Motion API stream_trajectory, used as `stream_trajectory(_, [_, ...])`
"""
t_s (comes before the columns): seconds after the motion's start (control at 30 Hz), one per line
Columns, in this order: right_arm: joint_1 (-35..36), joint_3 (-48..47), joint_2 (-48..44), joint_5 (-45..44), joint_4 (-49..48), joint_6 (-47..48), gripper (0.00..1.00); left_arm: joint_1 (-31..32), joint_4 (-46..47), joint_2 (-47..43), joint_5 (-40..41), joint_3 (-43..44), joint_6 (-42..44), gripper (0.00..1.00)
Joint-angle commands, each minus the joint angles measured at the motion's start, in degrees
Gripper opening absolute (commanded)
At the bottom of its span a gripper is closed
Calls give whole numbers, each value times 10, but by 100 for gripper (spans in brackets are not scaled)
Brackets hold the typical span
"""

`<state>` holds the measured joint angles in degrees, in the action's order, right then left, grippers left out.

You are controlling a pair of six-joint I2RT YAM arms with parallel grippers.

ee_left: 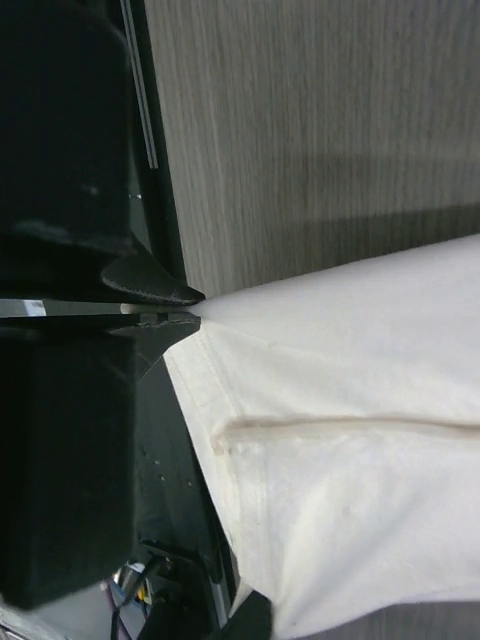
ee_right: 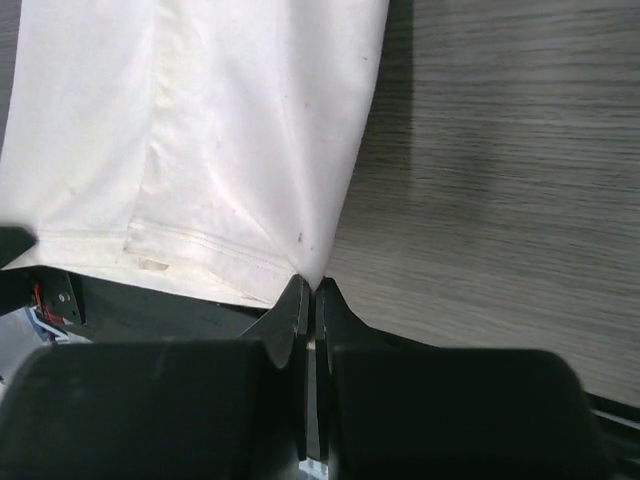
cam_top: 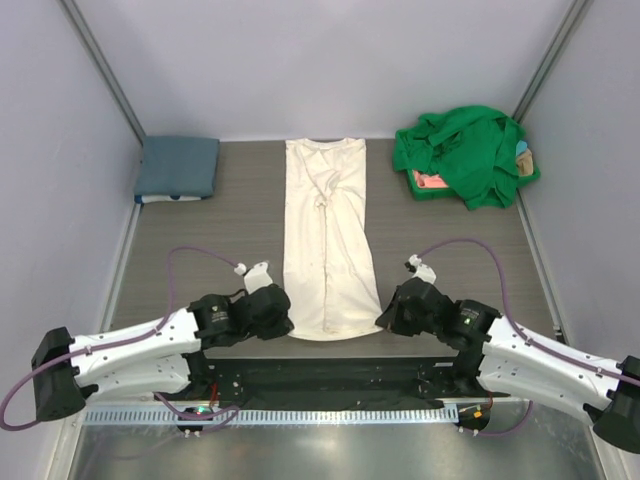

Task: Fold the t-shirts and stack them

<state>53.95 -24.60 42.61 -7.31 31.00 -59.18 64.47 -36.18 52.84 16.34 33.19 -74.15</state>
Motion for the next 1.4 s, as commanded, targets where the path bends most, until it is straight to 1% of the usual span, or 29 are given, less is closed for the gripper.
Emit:
stream_trajectory(0.0, [2,-101,13,-49,55,28,1,4,-77,24,82,88,10,0])
stream_trajectory(0.03, [-1,-123,26,-57,55,41,1,3,-105,41,119,131,26,0])
stream_trajectory(0.07, [-11,-146,66,-67,56,59,1,-3,-118,50,137,155,38,0])
stream_trajectory(0.1, [-20,-169,83,-81,55,94,1,-10,-143,59,149,179,51,0])
stream_trajectory(0.13, [-36,-218,106,-84,56,118,1,-21,-147,71,157,222,93,0])
stream_trajectory(0.17, [-55,-241,126,-83,53,137,1,-48,-146,89,157,242,116,0])
stream_trajectory(0.2, [-98,-281,162,-79,48,177,1,-64,-140,101,154,259,139,0])
stream_trajectory(0.23, [-119,-300,179,-64,43,194,1,-83,-131,110,148,287,179,0])
stream_trajectory(0.27, [-139,-316,196,-56,30,211,1,-125,-123,132,122,300,202,0])
stream_trajectory(0.3, [-173,-349,235,-49,24,229,1,-149,-97,143,106,310,221,0])
stream_trajectory(0.33, [-185,-366,254,-44,23,252,1,-172,-84,155,91,329,254,0])
stream_trajectory(0.37, [-198,-383,277,-38,13,265,1,-216,-74,187,63,339,269,0])
stream_trajectory(0.4, [-217,-415,315,-36,11,273,1,-234,-55,202,56,349,283,0])
stream_trajectory(0.47, [-234,-443,357,-19,-4,294,1,-281,-48,241,49,390,315,0])
stream_trajectory(0.5, [-249,-469,399,-15,-9,297,1,-296,-34,280,29,416,329,0])
stream_trajectory(0.57, [-263,-492,432,3,-21,303,1,-331,-19,314,9,441,352,0])
stream_trajectory(0.6, [-270,-511,452,7,-26,303,1,-342,-5,355,-28,453,358,0])
stream_trajectory(0.67, [-282,-528,497,19,-36,304,1,-369,-3,396,-47,500,366,0])
stream_trajectory(0.83, [-300,-585,568,33,-47,308,1,-400,-8,509,-81,600,400,0])
stream_trajectory(0.97, [-313,-636,642,54,-52,325,1,-429,-20,567,-101,657,414,0])
stream_trajectory(1.13, [-324,-686,693,63,-53,327,1,-451,-33,630,-129,728,439,0])
stream_trajectory(1.3, [-334,-717,725,65,-52,328,1,-464,-39,692,-160,777,450,0])
stream_trajectory(1.37, [-337,-724,740,65,-53,326,1,-468,-38,706,-184,787,450,0])
